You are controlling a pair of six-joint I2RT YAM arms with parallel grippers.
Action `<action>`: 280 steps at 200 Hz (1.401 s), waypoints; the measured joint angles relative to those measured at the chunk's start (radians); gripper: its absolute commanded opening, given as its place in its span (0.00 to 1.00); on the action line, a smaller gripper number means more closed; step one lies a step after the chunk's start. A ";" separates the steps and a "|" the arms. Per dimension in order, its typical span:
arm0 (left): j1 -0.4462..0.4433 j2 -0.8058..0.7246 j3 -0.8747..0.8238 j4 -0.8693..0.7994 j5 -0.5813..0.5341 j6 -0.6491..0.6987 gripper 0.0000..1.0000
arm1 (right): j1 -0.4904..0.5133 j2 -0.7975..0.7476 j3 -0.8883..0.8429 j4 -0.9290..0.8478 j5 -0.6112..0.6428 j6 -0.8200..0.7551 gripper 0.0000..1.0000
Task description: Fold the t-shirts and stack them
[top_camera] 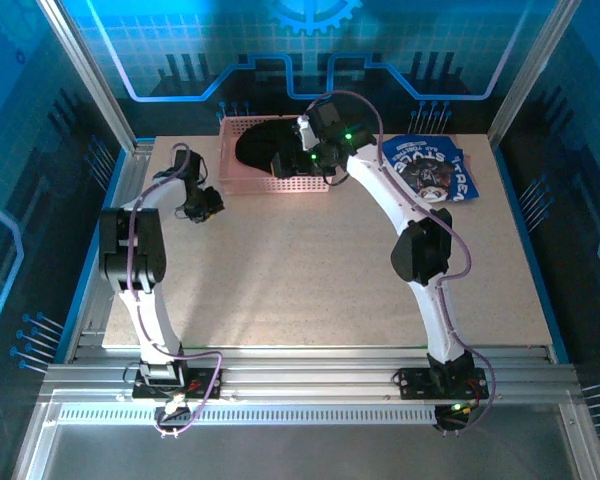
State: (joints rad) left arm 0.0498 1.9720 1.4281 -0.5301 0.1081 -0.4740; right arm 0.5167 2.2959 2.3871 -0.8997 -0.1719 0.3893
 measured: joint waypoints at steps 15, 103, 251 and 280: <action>0.000 -0.046 -0.002 0.031 0.018 -0.022 0.46 | 0.000 0.000 0.000 0.000 -0.001 0.000 0.98; 0.019 0.082 0.302 0.072 0.047 -0.097 0.56 | 0.001 -0.035 -0.132 0.021 -0.016 -0.002 0.99; -0.011 0.148 0.235 -0.002 0.023 -0.008 0.06 | 0.014 -0.014 0.060 -0.004 0.034 -0.037 1.00; -0.031 0.011 0.056 -0.007 0.009 -0.002 0.02 | 0.031 0.087 0.190 -0.023 0.075 -0.063 1.00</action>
State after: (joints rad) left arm 0.0189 1.9835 1.4841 -0.5373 0.1169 -0.4759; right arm 0.5476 2.3833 2.5774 -0.9230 -0.0971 0.3267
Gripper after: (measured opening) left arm 0.155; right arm 0.995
